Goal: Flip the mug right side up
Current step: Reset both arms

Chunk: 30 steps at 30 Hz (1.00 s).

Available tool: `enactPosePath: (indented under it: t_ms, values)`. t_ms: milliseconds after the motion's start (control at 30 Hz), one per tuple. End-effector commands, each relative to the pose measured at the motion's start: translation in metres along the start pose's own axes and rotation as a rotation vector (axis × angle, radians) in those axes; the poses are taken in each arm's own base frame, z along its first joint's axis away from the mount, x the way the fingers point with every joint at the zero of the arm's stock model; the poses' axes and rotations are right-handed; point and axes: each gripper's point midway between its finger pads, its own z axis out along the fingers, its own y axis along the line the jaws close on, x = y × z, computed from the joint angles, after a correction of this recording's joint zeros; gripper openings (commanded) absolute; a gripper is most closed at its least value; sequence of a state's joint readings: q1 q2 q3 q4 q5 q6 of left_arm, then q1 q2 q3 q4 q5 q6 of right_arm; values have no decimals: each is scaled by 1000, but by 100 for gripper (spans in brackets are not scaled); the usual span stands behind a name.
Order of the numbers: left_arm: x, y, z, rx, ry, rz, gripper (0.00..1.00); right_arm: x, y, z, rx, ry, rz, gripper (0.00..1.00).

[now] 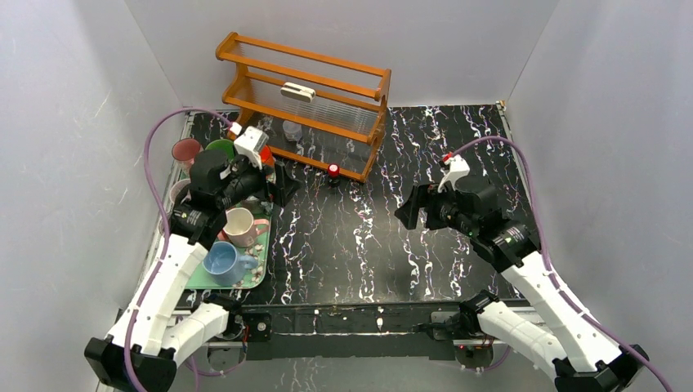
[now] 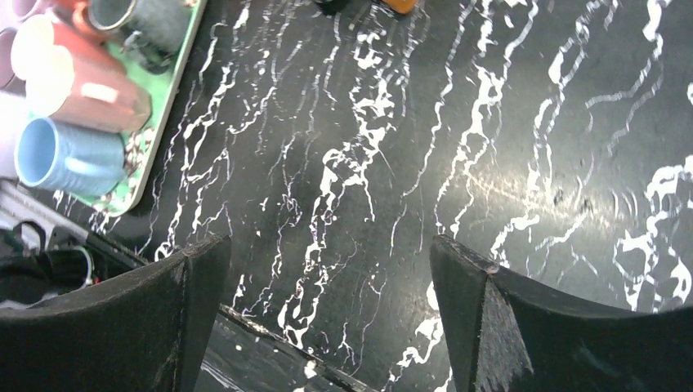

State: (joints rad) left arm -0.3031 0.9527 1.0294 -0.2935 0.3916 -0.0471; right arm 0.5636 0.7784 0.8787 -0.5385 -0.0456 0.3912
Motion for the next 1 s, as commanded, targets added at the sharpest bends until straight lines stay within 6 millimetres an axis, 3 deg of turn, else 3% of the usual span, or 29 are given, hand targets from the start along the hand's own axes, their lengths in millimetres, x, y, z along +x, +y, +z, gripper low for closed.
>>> enactPosePath:
  t_ms: [0,167,367,467,967]
  values:
    - [-5,-9,0,22,-117,-179,98,-9,-15,-3,116,-82,179,99]
    - [20,-16,6,57,-104,-289,98,-36,-16,-19,151,-175,179,99]
    - [24,-21,7,77,-91,-359,98,-67,-5,-43,121,-278,157,99]
    - [27,-15,8,38,-83,-420,98,-70,-4,-46,120,-283,150,99]
    - [19,-10,3,3,-123,-408,98,-71,-2,-52,106,-300,141,99]
